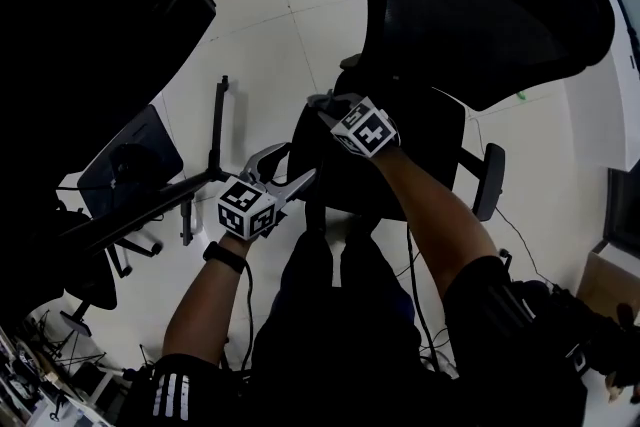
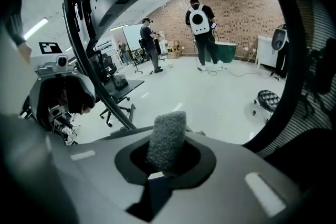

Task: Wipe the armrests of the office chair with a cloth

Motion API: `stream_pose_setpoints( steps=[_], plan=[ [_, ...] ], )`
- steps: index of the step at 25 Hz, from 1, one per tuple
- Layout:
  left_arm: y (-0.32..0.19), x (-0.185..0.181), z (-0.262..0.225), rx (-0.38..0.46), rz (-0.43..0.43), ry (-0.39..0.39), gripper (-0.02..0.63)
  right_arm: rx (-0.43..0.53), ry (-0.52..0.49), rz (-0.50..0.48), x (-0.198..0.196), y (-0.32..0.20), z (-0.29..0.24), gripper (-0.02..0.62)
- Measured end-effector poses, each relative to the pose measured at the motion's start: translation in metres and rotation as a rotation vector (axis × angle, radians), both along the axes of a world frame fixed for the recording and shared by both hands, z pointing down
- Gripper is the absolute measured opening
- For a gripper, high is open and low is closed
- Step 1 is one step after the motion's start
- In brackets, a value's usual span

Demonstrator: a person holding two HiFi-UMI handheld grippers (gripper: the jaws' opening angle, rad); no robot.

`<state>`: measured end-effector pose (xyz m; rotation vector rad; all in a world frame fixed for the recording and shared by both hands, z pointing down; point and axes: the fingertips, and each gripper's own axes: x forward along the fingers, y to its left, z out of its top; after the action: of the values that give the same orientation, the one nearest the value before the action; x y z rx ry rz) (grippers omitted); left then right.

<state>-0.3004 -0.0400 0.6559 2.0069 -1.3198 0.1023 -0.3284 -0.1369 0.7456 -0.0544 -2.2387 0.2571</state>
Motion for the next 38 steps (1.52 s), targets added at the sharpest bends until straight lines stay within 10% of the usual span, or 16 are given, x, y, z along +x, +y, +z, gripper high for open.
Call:
stream_pose_setpoints(
  steps=[13,38],
  plan=[
    [0.027,-0.011,0.013,-0.019,-0.030,0.026,0.333,0.019,-0.005,-0.071,-0.010,0.051,0.007,0.037],
    [0.093,0.020,0.009,-0.030,-0.117,0.029,0.333,0.102,-0.026,-0.524,0.061,0.213,0.003,0.038]
  ],
)
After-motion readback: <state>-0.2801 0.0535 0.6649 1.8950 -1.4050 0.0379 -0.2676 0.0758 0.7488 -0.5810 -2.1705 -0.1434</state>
